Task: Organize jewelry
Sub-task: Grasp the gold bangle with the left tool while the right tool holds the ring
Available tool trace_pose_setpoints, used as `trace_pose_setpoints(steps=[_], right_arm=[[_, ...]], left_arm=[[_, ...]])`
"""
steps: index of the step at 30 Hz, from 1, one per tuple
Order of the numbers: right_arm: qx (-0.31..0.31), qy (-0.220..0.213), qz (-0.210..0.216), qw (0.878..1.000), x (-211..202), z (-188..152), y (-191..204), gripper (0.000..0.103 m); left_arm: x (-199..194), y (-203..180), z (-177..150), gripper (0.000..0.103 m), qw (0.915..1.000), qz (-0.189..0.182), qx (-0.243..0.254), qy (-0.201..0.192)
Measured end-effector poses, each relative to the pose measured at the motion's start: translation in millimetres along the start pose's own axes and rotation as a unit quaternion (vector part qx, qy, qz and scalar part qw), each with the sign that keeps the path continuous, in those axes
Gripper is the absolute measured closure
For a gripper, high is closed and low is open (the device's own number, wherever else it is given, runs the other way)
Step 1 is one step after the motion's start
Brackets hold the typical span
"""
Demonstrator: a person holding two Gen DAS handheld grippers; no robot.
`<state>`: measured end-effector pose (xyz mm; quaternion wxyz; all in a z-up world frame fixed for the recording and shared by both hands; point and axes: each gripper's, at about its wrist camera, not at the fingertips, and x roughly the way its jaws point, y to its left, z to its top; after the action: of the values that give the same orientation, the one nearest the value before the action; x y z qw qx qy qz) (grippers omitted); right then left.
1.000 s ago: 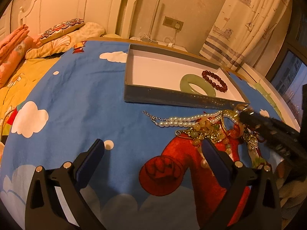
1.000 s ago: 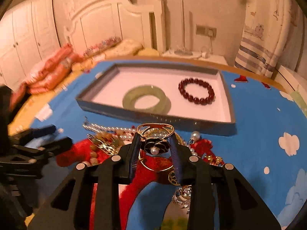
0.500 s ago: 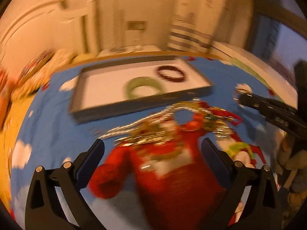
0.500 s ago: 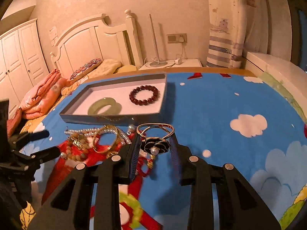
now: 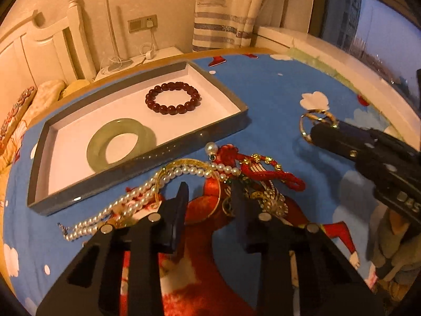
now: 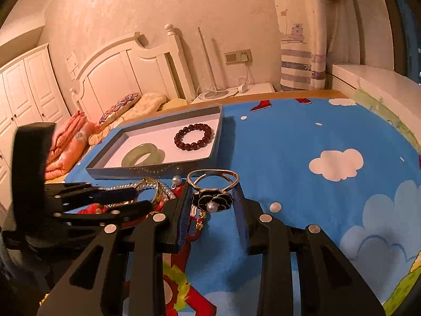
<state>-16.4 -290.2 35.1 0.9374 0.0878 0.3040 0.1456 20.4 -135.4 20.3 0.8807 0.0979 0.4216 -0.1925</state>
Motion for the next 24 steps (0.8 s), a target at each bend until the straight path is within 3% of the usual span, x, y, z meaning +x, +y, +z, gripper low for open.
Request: trace_pose_setpoints(steps=[11,15,24], right_arm=[[0.001,0.000,0.005,1.000,-1,0,0,0.072],[0.002,0.002,0.005,1.000,0,1,-1,0.072],[-0.002,0.005,0.000,1.000,1,2,-1,0.072]], left_arm=[[18,-3,3,0.087,0.9997,0.006,0.009,0.021],[18,-9,2,0.098,0.9995,0.004,0.023,0.020],[6,-17,-1,0.099,0.9994,0.007,0.033,0.001]])
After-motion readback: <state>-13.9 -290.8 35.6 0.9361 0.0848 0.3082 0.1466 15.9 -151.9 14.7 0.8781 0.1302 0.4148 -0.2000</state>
